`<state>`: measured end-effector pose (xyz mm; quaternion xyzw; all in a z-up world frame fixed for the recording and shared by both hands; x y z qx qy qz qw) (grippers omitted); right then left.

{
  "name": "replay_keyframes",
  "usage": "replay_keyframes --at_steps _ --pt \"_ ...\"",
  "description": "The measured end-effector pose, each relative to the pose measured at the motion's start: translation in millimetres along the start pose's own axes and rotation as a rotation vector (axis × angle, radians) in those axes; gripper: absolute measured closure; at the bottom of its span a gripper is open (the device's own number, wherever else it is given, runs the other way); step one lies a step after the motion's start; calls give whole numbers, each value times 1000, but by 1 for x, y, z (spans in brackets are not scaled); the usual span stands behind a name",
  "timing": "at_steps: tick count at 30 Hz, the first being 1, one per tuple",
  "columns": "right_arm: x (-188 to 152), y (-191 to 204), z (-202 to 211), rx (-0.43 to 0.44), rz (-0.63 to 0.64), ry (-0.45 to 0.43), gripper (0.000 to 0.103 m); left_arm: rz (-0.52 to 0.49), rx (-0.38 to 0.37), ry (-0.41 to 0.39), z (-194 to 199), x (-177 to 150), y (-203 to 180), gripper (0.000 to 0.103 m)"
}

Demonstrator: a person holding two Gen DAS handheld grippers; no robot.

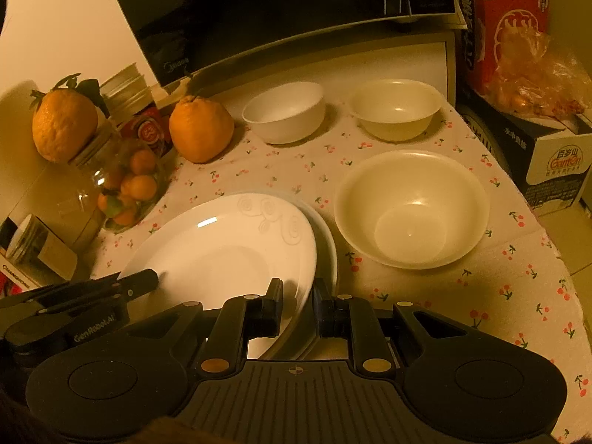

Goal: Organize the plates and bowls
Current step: 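Lower the white plate onto the blue-rimmed plate stack with both grippers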

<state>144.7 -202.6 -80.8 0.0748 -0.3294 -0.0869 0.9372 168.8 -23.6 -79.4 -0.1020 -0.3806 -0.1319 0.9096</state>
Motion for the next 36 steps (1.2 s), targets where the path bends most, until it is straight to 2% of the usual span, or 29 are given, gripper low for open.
replay_keyframes --at_steps 14,22,32,36 --pt "-2 4 7 -28 46 -21 86 -110 54 -24 1 -4 -11 79" --pt "1 -7 6 11 -65 16 89 -99 35 -13 1 -4 -10 79" --pt "2 -14 9 -13 -79 22 91 -106 15 15 -1 -7 -12 77" --pt "1 -12 8 -33 -47 20 91 -97 16 17 0 -7 -12 75"
Point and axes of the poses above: each gripper's, at about its wrist camera, not at the fingertips, and z roughly against the way its jaws point, y to its left, x to its top, the point moved 5 cm from there along -z, roughly the way its jaws point, and after that the axes turned 7 degrees about -x, right-handed, at the moved point
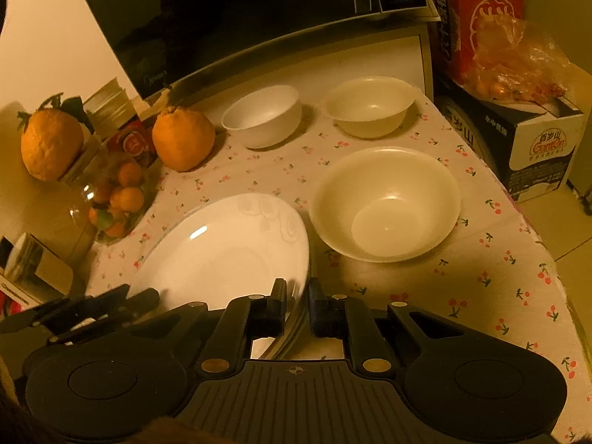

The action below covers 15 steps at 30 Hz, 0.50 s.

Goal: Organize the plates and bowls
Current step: 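Lower the white plate onto the blue-rimmed plate stack with both grippers, then open both grippers and release the white plate on the stack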

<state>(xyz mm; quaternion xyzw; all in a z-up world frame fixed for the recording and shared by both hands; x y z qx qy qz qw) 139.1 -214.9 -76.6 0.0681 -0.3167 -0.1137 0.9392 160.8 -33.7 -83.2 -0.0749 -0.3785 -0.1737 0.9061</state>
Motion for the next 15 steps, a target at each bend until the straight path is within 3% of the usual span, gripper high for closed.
replay_keyframes --at_steps 11,15 --pt "-10 29 -1 -131 285 -66 88 -7 27 12 0 -1 3 73" --pt "-10 30 -1 -141 309 -70 88 -5 23 13 1 -1 2 73"
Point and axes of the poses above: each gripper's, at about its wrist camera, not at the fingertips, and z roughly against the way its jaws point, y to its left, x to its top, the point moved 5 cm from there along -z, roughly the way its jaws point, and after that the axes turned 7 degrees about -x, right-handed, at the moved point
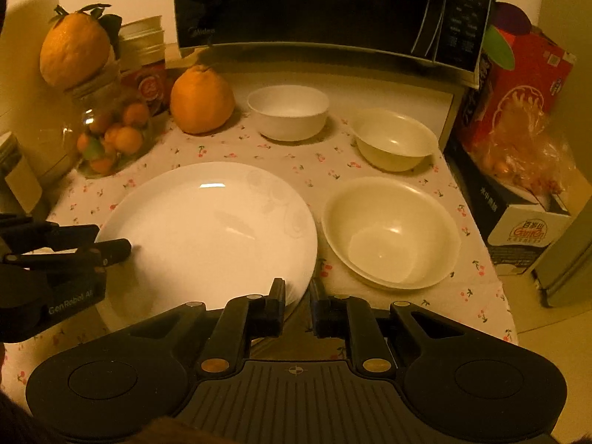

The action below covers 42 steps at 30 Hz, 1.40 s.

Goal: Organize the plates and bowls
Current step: 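Open both grippers and release the white plate on the stack, then move both grippers toward the white bowl beside the microwave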

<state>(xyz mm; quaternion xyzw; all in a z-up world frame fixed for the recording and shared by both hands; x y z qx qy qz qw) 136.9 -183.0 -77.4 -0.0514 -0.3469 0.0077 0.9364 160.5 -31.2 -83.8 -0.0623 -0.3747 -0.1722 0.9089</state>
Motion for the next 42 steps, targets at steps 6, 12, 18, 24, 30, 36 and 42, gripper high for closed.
replay_keyframes --at_steps 6,12,18,24,30,36,42 --pt "0 2 0 0 7 8 86 6 -8 5 0 0 1 72" --pt "3 -4 0 39 -36 38 83 23 -18 16 2 0 2 69" --pt "4 -6 5 75 -65 51 65 41 -33 26 5 0 3 57" --pt "5 -6 14 119 -75 51 42 54 -75 34 12 1 0 39" --pt "4 -9 23 157 -92 52 31 46 -96 62 16 -2 -3 26" --pt "1 -13 28 167 -90 51 22 44 -103 71 22 -4 -3 10" --pt "-4 -13 33 184 -58 54 17 46 -85 94 25 -5 -3 3"
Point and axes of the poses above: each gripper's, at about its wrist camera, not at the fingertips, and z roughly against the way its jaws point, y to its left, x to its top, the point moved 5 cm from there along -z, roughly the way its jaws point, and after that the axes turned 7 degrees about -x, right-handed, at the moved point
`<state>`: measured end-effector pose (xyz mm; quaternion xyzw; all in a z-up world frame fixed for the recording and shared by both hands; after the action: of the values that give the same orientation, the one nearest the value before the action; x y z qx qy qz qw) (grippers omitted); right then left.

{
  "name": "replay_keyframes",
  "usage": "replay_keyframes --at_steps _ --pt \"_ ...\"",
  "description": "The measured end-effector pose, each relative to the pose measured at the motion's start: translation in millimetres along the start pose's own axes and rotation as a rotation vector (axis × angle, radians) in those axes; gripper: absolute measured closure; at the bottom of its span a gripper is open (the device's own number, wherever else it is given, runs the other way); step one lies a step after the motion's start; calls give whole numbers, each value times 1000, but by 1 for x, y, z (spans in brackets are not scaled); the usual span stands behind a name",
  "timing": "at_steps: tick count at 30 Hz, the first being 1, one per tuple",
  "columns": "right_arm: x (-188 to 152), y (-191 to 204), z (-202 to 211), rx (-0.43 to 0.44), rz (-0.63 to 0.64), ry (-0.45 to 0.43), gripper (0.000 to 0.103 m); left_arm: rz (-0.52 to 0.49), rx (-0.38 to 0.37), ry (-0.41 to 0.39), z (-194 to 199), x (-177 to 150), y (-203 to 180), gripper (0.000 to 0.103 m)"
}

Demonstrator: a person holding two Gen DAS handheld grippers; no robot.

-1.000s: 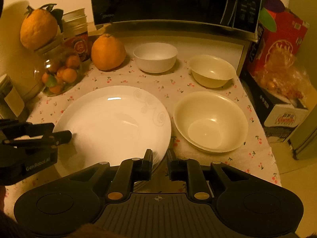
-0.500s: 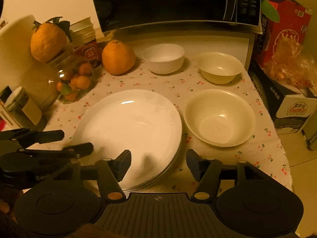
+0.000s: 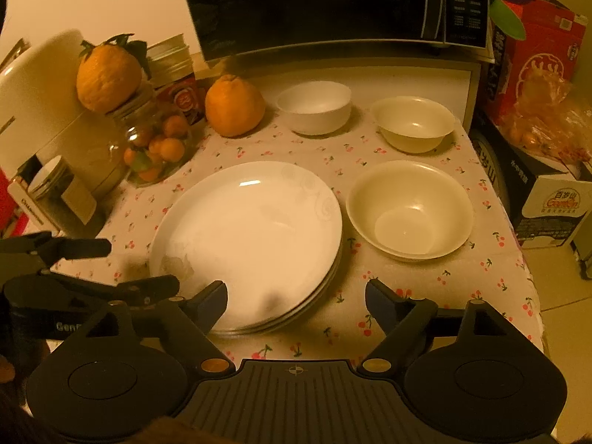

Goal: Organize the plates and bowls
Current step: 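Move both grippers toward the white bowl beside the microwave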

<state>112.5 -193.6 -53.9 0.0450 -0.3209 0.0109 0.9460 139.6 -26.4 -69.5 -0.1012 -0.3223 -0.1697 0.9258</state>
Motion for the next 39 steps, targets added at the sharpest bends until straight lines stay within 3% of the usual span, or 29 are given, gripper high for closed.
replay_keyframes --at_steps 10,16,25,39 --pt "-10 -15 15 49 -42 18 15 31 -23 25 6 -2 -6 1" --pt "-3 -37 31 58 -96 -13 15 -22 8 -21 13 8 -13 0" --pt "32 -77 29 113 -294 -25 12 113 -63 -11 6 36 1 0" --pt "110 -95 -15 185 -459 -38 12 203 -54 -3 -25 103 17 0"
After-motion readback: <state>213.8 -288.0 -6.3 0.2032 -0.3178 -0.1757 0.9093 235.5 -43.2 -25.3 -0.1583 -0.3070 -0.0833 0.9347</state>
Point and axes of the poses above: each gripper's, at about its wrist camera, not at the fingertips, and z roughly against the way its jaws point, y to its left, x to its top, the point moved 5 cm from there along -z, roughly the way its jaws point, and after that the axes turned 7 degrees about -x, right-handed, at the moved point
